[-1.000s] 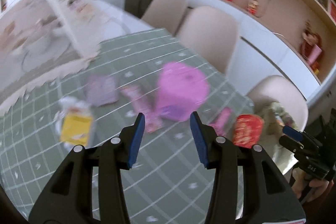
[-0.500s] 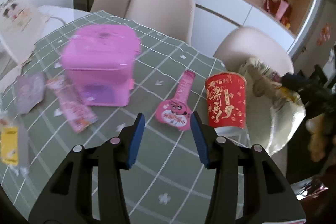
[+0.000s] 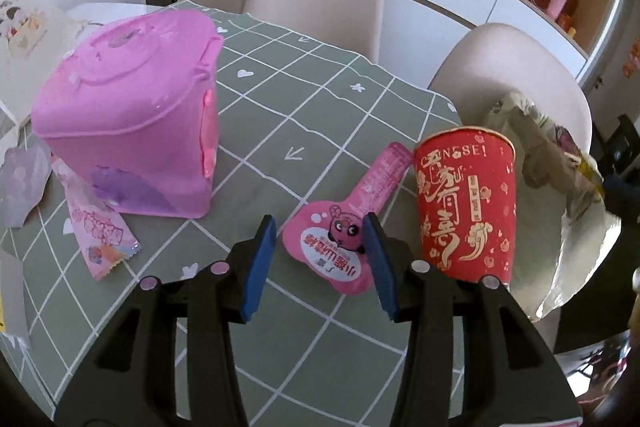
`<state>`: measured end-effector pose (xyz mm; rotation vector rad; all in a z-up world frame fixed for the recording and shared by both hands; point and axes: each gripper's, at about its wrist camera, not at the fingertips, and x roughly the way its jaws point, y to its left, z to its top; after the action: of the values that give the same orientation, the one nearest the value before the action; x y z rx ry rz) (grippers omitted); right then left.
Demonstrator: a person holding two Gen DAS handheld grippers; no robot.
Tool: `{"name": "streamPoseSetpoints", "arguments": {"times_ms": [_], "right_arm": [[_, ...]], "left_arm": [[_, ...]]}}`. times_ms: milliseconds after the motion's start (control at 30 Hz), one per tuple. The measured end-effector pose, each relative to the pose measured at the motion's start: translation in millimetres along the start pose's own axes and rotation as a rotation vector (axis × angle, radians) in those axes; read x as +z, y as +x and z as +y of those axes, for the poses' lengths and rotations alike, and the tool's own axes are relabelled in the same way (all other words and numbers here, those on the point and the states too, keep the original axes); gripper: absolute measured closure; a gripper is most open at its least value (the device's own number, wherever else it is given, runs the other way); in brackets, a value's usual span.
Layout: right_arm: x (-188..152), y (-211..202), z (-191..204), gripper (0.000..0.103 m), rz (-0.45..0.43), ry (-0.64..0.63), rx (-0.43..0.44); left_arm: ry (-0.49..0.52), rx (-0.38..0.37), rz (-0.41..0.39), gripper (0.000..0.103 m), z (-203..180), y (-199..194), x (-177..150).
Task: Collect trash
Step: 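Grasp the red paper cup with the right gripper while the left grasps the pink fan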
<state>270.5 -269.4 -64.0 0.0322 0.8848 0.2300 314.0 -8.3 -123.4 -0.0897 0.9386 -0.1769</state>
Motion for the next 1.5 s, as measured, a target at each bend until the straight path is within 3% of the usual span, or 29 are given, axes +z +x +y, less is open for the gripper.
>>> {"name": "streamPoseSetpoints", "arguments": {"times_ms": [167,267,400,600,733,833,967,1133,1300,1500], "right_arm": [[3.4,12.2,29.7,0.049,0.001,0.018,0.048],[7.7,28.7,46.0,0.049,0.035,0.055,0.142],[12.3,56.0,74.0,0.049,0.085,0.038,0.183],[21.8,91.6,99.8,0.049,0.11,0.065,0.231],[31.1,105.3,122.5,0.049,0.082,-0.019,0.217],[37.6,111.6,129.0,0.049,0.11,-0.048,0.241],[38.8,105.0,124.2,0.053,0.114,-0.068,0.219],[37.0,69.0,101.5,0.053,0.056,-0.075,0.182],[33.3,43.0,70.7,0.054,0.043,-0.039,0.17],[16.2,24.7,50.3,0.054,0.046,-0.019,0.159]], "left_arm": [[-0.04,0.052,0.009,0.091,10.9,-15.6,-9.1],[-0.074,0.089,0.019,0.091,24.1,-29.6,-22.2],[-0.152,0.095,0.016,0.091,49.4,-54.8,-42.6],[-0.235,0.041,-0.022,0.078,77.6,-98.3,-64.3],[-0.25,0.036,-0.037,0.069,85.8,-115.6,-72.3],[-0.245,0.025,-0.036,0.066,87.9,-121.3,-75.4],[-0.203,-0.032,-0.038,0.061,80.7,-114.6,-67.6],[-0.125,-0.069,-0.029,0.06,55.0,-87.3,-44.9],[-0.077,-0.049,-0.022,0.06,26.8,-51.5,-18.4],[-0.09,-0.014,-0.008,0.06,10.5,-16.7,-3.6]]}}
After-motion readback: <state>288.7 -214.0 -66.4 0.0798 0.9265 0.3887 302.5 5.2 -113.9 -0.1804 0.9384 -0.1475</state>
